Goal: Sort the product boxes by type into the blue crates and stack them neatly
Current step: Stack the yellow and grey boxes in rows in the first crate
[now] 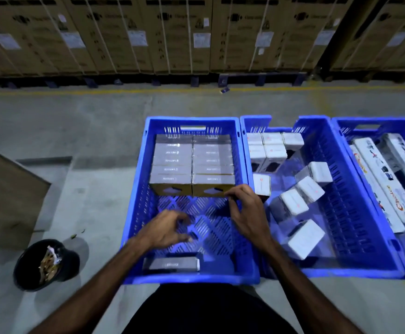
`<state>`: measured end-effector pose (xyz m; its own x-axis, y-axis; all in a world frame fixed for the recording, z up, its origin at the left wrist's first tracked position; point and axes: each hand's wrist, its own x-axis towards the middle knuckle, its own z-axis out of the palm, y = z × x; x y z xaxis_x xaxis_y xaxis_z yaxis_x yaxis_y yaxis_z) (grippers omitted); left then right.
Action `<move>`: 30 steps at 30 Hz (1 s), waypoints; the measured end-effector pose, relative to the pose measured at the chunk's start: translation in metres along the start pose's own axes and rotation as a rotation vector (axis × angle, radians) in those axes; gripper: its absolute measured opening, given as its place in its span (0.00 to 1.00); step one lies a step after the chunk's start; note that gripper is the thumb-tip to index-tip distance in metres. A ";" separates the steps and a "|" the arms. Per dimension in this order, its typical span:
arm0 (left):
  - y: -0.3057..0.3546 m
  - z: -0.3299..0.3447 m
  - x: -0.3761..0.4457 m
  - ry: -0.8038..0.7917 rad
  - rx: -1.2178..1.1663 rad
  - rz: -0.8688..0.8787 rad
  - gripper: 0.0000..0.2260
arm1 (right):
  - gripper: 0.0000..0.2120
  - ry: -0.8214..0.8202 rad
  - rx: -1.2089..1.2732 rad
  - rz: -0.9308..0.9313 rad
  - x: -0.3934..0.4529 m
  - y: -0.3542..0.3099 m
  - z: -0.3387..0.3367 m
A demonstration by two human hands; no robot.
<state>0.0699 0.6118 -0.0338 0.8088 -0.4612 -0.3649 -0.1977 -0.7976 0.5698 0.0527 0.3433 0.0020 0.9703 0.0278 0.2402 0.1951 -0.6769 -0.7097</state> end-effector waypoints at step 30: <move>-0.014 -0.007 -0.012 -0.039 -0.338 -0.096 0.22 | 0.20 -0.619 -0.053 0.127 -0.010 -0.015 0.020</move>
<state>0.0673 0.6313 -0.0321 0.7920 -0.4101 -0.4522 0.0777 -0.6670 0.7410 0.0426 0.3677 -0.0026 0.8913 0.3547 -0.2825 0.0812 -0.7377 -0.6702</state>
